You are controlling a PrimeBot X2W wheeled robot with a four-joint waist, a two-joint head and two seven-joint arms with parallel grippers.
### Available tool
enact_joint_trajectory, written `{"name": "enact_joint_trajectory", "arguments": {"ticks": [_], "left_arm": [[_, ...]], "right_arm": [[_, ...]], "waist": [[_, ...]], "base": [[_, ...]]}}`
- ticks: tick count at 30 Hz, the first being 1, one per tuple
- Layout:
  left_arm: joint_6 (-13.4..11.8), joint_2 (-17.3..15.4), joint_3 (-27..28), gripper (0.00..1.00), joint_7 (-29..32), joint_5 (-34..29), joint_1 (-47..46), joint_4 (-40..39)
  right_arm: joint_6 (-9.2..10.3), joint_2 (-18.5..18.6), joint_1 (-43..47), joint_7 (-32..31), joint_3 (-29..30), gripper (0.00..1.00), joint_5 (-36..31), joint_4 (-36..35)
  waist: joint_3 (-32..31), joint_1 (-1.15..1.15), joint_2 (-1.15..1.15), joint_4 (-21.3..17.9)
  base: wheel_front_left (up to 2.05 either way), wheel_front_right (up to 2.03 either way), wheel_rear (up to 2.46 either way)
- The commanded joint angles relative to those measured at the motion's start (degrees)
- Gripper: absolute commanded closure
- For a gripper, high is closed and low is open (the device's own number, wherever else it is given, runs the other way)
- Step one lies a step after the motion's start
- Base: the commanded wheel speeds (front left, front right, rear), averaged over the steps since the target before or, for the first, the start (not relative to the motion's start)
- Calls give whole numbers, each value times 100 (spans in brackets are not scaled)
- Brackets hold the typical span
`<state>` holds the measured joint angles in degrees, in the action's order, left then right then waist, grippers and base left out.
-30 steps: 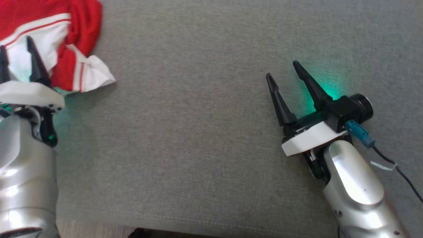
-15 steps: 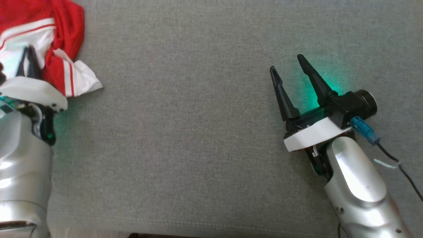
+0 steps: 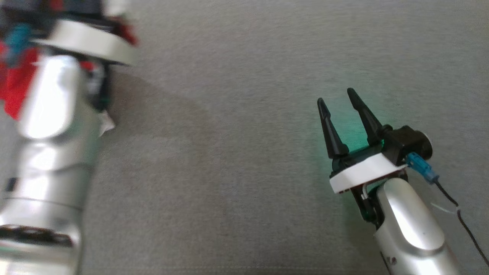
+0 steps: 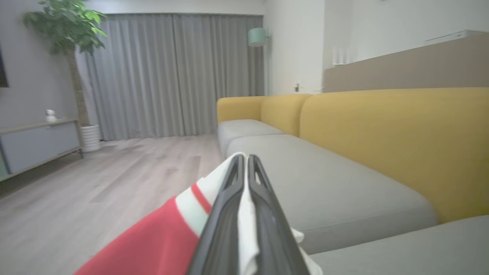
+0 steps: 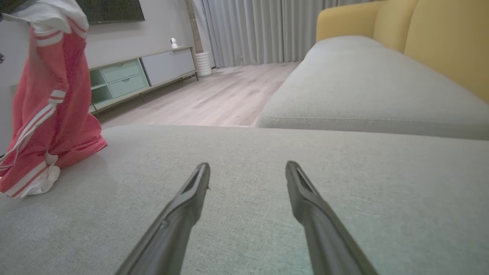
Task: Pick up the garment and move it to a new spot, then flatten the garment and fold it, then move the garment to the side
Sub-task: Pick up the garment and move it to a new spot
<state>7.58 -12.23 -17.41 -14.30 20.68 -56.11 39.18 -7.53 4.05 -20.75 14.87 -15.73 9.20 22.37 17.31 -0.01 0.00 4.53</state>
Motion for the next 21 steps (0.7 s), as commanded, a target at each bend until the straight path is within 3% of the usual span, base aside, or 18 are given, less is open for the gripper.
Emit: {"name": "enact_joint_trajectory", "arguments": {"ticks": [1,8,13,14,15,16,21], "left_arm": [[-9,-93,-1,100,-48,-1,-209,-273],[-9,703,-957,100,-45,449,164,-758],[-9,914,-1587,100,-40,939,578,-697],[-10,925,-1713,96,-42,1021,646,-667],[-16,929,-1864,60,-45,1167,715,-697],[-65,931,-2020,0,-49,1299,768,-728],[-474,934,-2417,0,-65,1597,891,-690]], "right_arm": [[4,-108,52,13,-86,0,60,-144],[4,-115,171,13,-128,0,241,-127],[4,-116,209,13,-185,0,314,-56],[4,-116,221,13,-184,0,318,-35],[4,-116,227,13,-190,0,334,-15],[4,-116,231,13,-192,0,348,7],[4,-116,270,13,-101,0,349,19]], "waist": [[-158,1,0,-204],[-288,1,0,-709],[-343,1,0,-1039],[-348,1,0,-1085],[-350,1,0,-1139],[-350,1,0,-1175],[-378,1,0,-1225]], "base": [[0,0,0],[0,0,0],[0,0,0],[0,0,0],[0,0,0],[0,0,0],[0,0,0]]}}
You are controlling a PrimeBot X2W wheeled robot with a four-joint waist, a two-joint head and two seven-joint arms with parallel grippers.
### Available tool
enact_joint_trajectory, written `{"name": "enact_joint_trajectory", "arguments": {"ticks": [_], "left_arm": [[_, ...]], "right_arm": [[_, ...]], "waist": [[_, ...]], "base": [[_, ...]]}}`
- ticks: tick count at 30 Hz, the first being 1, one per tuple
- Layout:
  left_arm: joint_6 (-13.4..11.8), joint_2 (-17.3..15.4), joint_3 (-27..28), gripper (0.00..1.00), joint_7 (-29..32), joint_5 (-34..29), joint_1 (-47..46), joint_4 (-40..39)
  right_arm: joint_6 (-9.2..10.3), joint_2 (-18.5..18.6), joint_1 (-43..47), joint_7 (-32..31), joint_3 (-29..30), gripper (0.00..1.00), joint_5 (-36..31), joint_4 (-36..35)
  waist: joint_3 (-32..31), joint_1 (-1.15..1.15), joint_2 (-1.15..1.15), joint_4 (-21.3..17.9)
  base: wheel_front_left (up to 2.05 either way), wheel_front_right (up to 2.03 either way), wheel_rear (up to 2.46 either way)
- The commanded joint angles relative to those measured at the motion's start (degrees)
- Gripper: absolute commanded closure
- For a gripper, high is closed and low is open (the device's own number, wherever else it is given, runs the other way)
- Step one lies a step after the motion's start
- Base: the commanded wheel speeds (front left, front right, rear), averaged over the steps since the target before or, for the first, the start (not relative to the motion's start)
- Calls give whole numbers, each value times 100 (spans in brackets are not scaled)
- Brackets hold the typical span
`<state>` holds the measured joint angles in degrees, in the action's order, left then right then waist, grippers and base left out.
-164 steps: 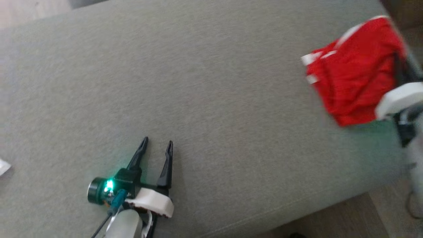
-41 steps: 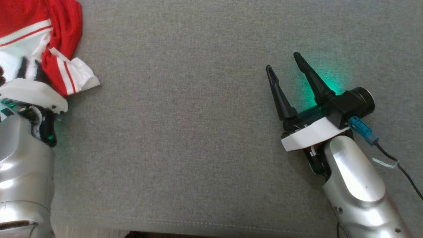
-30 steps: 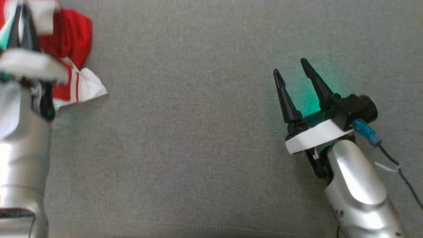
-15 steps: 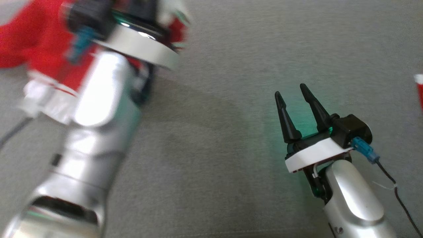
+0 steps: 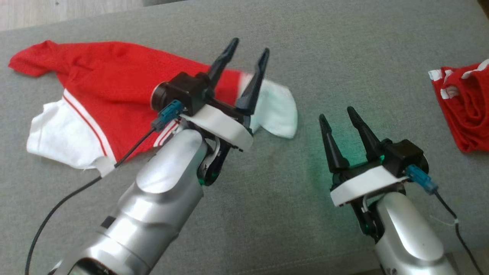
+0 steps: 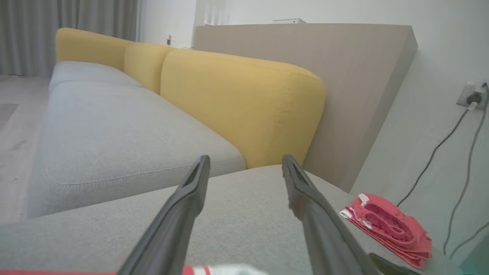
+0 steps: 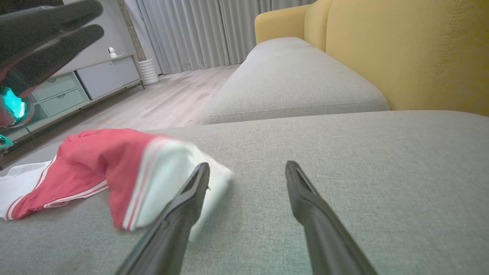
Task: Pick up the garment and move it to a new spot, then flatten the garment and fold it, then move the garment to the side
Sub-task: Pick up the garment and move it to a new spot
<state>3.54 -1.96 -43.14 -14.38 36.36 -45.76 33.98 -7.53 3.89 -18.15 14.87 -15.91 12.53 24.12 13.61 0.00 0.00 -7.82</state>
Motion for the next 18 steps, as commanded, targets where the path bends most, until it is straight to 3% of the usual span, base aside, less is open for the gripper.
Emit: {"name": "enact_joint_trajectory", "arguments": {"ticks": [1,7,10,11,18], "left_arm": [[-154,-93,191,0,-59,16,-116,-185],[-595,-236,1130,0,-61,-641,602,-394],[-659,-341,1452,0,-61,-856,967,-515],[-714,-413,1783,0,-61,-1055,1364,-650],[-757,-452,2716,0,-62,-1534,2632,-1048]], "right_arm": [[4,-101,21,13,-51,0,13,-159],[4,-101,118,13,153,0,-24,-164],[4,-101,164,13,185,0,-37,-152],[4,-101,227,13,246,0,-48,-136],[4,-101,495,13,340,0,-58,-90]], "waist": [[-20,0,0,27],[-231,0,0,263],[-330,0,0,341],[-440,0,0,441],[-762,0,0,644]], "base": [[0,0,0],[0,0,0],[0,0,0],[0,0,0],[0,0,0]]}}
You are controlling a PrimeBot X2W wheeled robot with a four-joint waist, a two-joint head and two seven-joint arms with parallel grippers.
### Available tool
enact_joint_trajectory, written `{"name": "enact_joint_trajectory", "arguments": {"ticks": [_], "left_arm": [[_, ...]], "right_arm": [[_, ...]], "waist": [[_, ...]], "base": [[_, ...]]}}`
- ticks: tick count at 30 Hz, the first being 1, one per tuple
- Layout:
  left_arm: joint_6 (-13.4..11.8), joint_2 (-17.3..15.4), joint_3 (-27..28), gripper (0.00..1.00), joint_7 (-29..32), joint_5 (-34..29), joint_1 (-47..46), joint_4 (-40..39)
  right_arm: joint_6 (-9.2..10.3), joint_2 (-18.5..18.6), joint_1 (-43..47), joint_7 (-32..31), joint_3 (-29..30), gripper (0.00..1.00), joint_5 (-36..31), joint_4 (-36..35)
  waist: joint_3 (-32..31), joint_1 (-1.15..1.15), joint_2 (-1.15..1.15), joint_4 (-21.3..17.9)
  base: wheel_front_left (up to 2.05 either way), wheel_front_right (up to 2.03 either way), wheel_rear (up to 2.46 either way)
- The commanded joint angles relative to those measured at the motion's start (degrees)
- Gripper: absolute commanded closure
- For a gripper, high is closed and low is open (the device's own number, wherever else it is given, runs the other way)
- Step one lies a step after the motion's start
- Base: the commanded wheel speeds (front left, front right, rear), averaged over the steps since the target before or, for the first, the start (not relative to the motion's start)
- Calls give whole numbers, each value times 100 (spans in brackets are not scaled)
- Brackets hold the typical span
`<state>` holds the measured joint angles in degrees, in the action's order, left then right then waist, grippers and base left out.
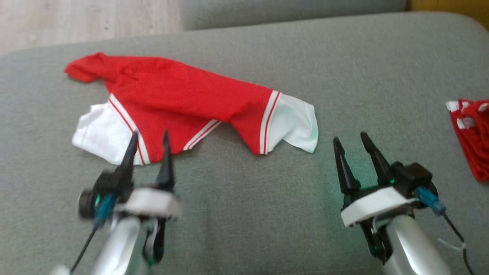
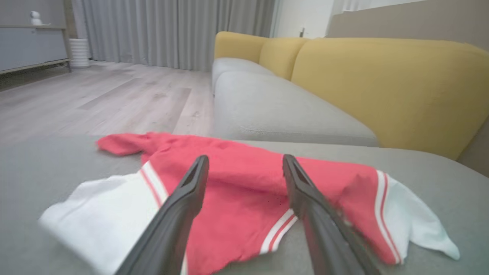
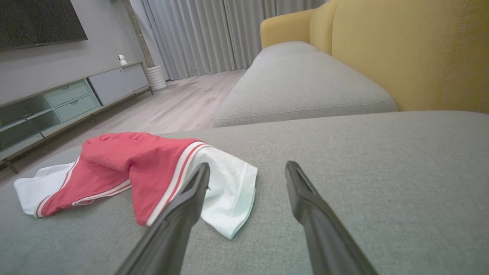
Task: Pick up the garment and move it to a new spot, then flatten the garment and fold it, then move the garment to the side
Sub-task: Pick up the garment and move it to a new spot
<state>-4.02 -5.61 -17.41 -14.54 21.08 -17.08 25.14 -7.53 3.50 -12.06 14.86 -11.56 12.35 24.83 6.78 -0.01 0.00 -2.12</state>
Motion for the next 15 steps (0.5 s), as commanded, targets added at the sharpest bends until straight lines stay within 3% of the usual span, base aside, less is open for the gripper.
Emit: {"name": "enact_joint_trajectory", "arguments": {"ticks": [1,9,15], "left_arm": [[15,-75,291,0,-45,-75,-29,-240],[265,120,1192,0,-45,-636,1394,-625],[445,241,1433,0,-45,-860,1645,-675]], "right_arm": [[4,-62,-66,14,-77,0,-37,-153],[4,-62,257,14,-6,0,-39,-32],[4,-62,353,14,-1,0,-82,42]], "waist": [[-120,1,0,95],[-332,1,0,179],[-333,1,0,235]], "base": [[0,0,0],[0,0,0],[0,0,0]]}}
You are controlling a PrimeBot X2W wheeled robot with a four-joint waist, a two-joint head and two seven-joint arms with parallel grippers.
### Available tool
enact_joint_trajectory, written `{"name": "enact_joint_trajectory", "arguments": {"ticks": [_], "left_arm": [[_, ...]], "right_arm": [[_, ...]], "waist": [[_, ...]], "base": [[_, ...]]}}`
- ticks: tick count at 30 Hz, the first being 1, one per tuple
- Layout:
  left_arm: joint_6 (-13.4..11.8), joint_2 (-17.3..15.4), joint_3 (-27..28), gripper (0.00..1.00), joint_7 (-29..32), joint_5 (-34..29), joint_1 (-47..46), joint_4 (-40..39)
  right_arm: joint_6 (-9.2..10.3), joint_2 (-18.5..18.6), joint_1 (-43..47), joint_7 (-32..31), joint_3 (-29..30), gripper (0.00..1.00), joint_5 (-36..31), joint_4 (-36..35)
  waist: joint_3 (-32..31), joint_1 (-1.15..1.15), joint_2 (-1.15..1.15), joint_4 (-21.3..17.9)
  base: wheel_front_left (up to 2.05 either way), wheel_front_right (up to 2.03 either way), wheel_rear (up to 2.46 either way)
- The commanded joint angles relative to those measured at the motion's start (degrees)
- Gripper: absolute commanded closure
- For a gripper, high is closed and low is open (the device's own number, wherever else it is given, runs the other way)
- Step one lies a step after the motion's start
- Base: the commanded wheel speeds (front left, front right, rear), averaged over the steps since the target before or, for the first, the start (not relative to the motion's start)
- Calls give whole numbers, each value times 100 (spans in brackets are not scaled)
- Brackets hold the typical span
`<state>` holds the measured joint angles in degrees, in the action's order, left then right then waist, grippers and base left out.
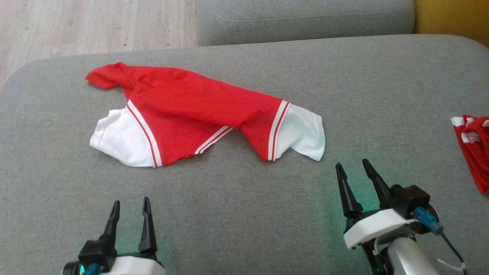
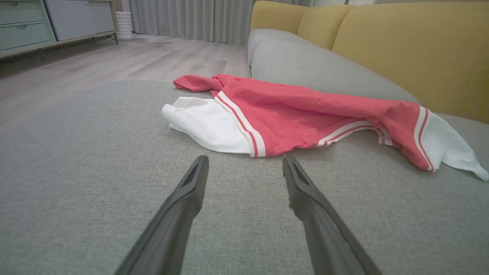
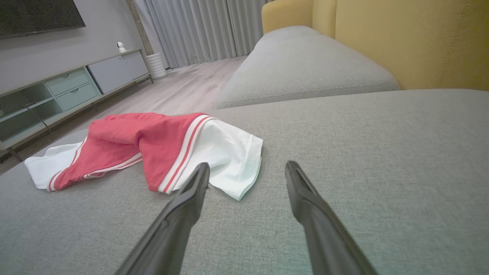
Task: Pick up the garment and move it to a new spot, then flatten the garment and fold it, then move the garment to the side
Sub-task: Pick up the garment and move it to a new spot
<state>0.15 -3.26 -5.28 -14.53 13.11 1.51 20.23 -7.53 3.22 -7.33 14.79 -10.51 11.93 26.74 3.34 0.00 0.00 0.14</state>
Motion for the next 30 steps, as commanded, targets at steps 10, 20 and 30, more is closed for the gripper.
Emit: {"name": "enact_joint_trajectory", "arguments": {"ticks": [10,20,30], "left_arm": [[140,36,-30,0,-47,-18,-475,-143],[33,37,-350,0,-47,143,-732,-121],[-32,37,-368,0,-47,277,-821,-166]], "right_arm": [[4,-35,-676,21,-39,0,-470,642],[4,-35,-1454,21,287,0,-667,1868],[4,281,-2002,18,259,100,-665,2330]], "waist": [[321,0,0,235],[731,0,0,730],[921,0,0,775]], "base": [[0,0,0],[0,0,0],[0,0,0]]}}
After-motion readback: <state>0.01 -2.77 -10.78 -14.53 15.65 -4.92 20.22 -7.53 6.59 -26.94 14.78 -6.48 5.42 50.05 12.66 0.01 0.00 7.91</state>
